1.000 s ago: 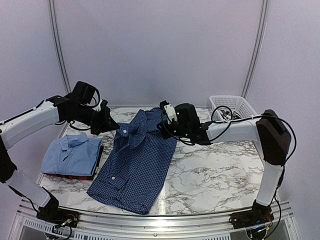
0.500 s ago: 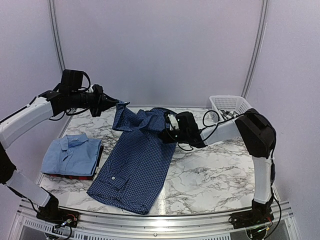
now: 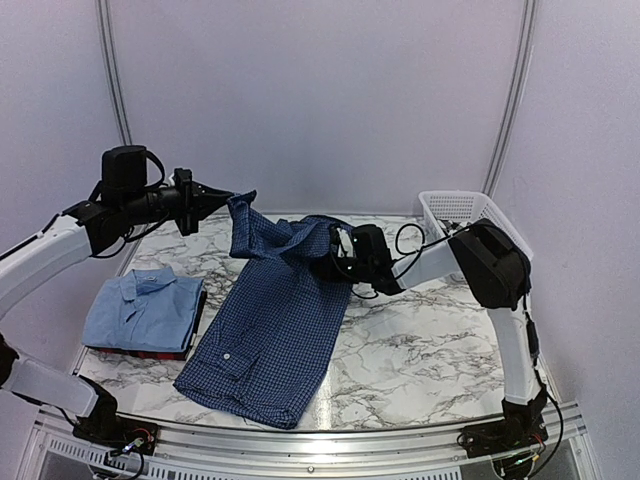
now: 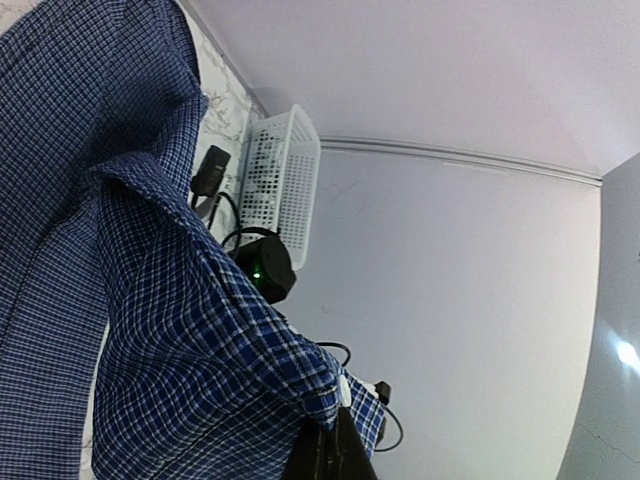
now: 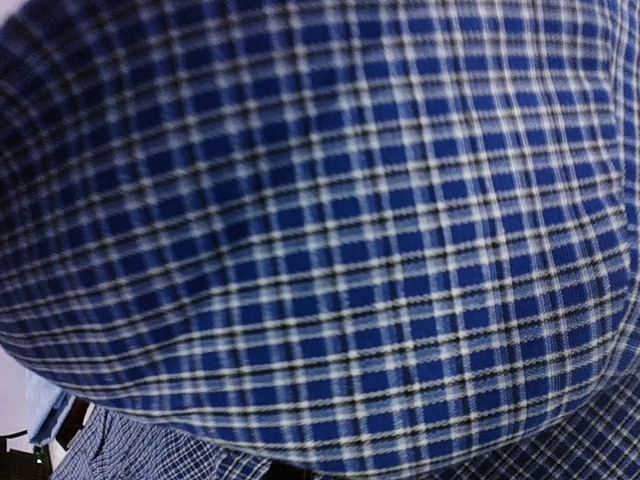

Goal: Fold and stack the long sleeve shirts
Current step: Pass from the left arm to the right

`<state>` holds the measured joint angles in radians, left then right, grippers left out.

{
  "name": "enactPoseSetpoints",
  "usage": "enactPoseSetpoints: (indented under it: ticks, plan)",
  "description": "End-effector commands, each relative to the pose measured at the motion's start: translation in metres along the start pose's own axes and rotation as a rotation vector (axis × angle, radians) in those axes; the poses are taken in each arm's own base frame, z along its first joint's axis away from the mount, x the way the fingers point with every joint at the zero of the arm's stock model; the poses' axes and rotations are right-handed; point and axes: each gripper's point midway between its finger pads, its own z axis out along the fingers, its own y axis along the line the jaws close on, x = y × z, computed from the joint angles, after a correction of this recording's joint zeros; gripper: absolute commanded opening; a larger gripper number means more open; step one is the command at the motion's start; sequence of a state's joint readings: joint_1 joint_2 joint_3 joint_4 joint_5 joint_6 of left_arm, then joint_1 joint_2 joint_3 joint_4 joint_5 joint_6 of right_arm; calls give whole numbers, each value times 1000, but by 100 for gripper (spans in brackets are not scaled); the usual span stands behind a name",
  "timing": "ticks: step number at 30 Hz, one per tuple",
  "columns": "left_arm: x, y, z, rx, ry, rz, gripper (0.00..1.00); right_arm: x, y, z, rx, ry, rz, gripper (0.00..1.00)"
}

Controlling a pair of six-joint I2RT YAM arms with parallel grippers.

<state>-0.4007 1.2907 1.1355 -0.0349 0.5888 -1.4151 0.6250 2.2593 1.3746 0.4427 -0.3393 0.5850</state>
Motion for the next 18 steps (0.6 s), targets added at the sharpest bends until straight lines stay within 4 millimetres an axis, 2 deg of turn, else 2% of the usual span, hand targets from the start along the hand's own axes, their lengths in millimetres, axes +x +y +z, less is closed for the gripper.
enactPoseSetpoints:
  ticks: [1, 6, 10, 13, 14, 18]
  plan:
    - [9, -43, -11, 144, -9, 17, 0, -22, 17, -7, -71, -66, 17, 4]
    - [15, -43, 4, 170, -2, -16, 0, -31, 31, -40, -62, -123, -29, 4]
    - [15, -50, 15, 176, -21, -24, 0, -42, 52, -82, -31, -180, -117, 7]
    - [10, -51, 18, 180, -60, -38, 0, -51, 77, -116, -32, -214, -199, 15]
    - [8, -51, 20, 179, -68, -48, 0, -58, 92, -129, -41, -234, -244, 19]
    - [4, -53, 26, 195, -95, -72, 0, -61, 135, -157, -60, -225, -333, 32]
